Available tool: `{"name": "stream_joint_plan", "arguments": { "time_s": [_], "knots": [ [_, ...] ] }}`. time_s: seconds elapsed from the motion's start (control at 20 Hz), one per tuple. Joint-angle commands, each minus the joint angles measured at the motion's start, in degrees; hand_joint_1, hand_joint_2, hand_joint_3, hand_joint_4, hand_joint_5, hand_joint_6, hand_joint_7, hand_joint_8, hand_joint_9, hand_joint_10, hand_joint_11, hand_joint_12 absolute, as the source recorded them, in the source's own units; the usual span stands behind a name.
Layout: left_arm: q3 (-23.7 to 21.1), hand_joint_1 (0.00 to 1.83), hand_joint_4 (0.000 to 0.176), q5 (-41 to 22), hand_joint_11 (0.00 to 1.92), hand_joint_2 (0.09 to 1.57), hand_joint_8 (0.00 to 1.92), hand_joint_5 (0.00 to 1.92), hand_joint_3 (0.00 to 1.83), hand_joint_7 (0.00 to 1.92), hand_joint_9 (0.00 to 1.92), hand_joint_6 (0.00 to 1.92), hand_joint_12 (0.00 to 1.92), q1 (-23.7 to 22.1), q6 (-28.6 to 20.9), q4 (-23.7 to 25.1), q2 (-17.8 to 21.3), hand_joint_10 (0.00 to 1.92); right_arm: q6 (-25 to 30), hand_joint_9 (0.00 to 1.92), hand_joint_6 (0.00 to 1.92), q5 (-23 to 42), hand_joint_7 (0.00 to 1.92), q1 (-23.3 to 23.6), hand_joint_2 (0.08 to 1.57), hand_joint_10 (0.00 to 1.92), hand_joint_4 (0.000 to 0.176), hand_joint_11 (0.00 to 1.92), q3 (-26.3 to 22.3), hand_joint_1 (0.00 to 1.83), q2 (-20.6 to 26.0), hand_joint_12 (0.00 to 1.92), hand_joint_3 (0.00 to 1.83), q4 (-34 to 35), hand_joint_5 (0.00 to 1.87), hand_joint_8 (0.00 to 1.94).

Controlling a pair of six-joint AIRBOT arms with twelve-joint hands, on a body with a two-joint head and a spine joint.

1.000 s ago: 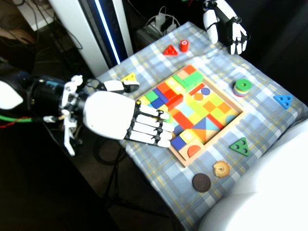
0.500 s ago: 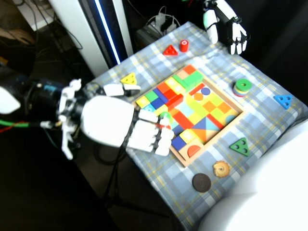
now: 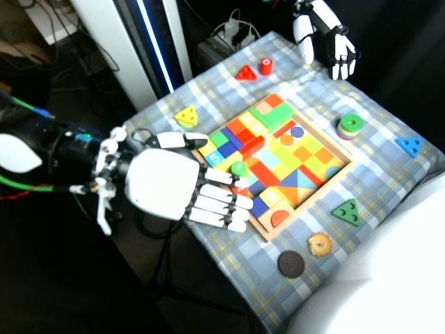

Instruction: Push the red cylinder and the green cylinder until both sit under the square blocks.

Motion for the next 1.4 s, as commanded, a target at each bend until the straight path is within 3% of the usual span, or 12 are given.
{"name": "stream_joint_plan", "arguments": {
  "time_s": [0.0,0.05,0.15,0.25,0.3,0.45,0.6,0.65,0.95,1.2,1.3,1.35],
  "knots": [
    [0.3,0.57,0.076,-6.4,0.00,1.30,0.00,0.63,0.00,0.47,0.44,0.00,0.70,-0.3,-0.4,2.0,-0.1,0.00,0.0,0.00,0.00,3.2,0.00,0.1,0.95,0.00,0.176,0.00,0.1,0.00,0.1,0.00,0.00,1.2,0.31,0.00],
    [0.3,0.57,0.083,-6.3,0.00,1.29,0.00,0.63,0.00,0.47,0.43,0.00,0.69,-0.3,-0.4,2.0,-0.1,0.00,0.0,0.00,0.00,3.1,0.00,-0.1,0.95,0.00,0.176,0.00,-0.2,0.00,0.5,0.00,0.01,1.2,0.31,0.00],
    [0.3,0.58,0.077,-6.2,0.00,1.29,0.00,0.64,0.00,0.47,0.43,0.00,0.69,-0.3,-0.4,2.0,-0.1,0.00,0.0,0.00,0.00,2.9,0.00,-0.5,0.95,0.00,0.176,0.00,-1.0,0.00,1.4,0.00,0.00,1.2,0.30,0.00],
    [0.4,0.52,0.089,-6.0,0.00,1.30,0.00,0.61,0.00,0.45,0.41,0.00,0.65,-0.3,-0.4,2.1,-0.1,0.00,0.0,0.00,0.00,2.9,0.00,-0.8,0.94,0.00,0.176,0.00,-2.1,0.00,2.3,0.00,0.00,1.0,0.29,0.00],
    [0.4,0.56,0.081,-5.8,0.00,1.29,0.00,0.63,0.00,0.46,0.43,0.00,0.66,-0.3,-0.4,2.1,-0.1,0.01,0.0,0.00,0.00,2.9,0.00,-0.9,0.95,0.00,0.176,0.00,-2.5,0.00,2.6,0.00,0.00,0.8,0.29,0.00],
    [0.3,0.58,0.092,-5.8,0.00,1.29,0.00,0.63,0.00,0.47,0.44,0.00,0.67,-0.3,-0.4,2.1,0.0,0.01,0.0,0.00,0.00,2.9,0.00,-1.1,0.93,0.00,0.176,0.00,-3.6,0.00,3.5,0.00,0.00,0.5,0.29,0.00],
    [0.4,0.52,0.088,-5.8,0.00,1.30,0.00,0.60,0.00,0.45,0.42,0.00,0.64,-0.3,-0.4,2.1,-0.1,0.00,0.0,0.00,0.00,2.9,0.00,-1.1,0.91,0.00,0.176,0.00,-4.2,0.00,4.0,0.00,0.00,0.2,0.29,0.00],
    [0.4,0.52,0.097,-5.8,0.00,1.29,0.00,0.61,0.00,0.46,0.42,0.00,0.64,-0.3,-0.4,2.1,-0.1,0.00,0.0,0.00,0.00,2.9,0.00,-1.2,0.92,0.00,0.176,0.00,-4.5,0.00,4.3,0.00,0.00,0.2,0.29,0.00],
    [0.4,0.52,0.080,-5.7,0.00,1.30,0.00,0.62,0.00,0.46,0.43,0.00,0.66,-0.3,-0.4,2.1,-0.1,0.00,0.0,0.00,0.00,3.0,0.00,-1.3,0.91,0.00,0.176,0.00,-5.2,0.00,4.8,0.00,0.00,0.2,0.30,0.00],
    [0.4,0.50,0.079,-5.7,0.00,1.31,0.00,0.62,0.00,0.46,0.44,0.00,0.70,-0.3,-0.4,2.1,-0.1,0.00,0.0,0.00,0.00,3.6,0.00,-1.3,0.90,0.00,0.176,0.00,-6.1,0.00,5.7,0.00,0.00,0.2,0.29,0.00],
    [0.5,0.53,0.101,-5.7,0.00,1.30,0.00,0.61,0.00,0.46,0.44,0.00,0.65,-0.3,-0.4,2.0,-0.1,0.00,0.0,0.00,0.00,4.0,0.00,-1.3,0.90,0.00,0.176,0.00,-6.5,0.00,6.0,0.00,0.00,0.2,0.29,0.00],
    [0.5,0.53,0.093,-5.6,0.00,1.29,0.00,0.62,0.00,0.47,0.44,0.00,0.68,-0.3,-0.4,2.0,-0.1,0.00,0.0,0.00,0.00,4.3,0.00,-1.3,0.91,0.00,0.176,0.00,-6.6,0.00,6.2,0.00,0.00,0.3,0.30,0.00]
  ]
}}
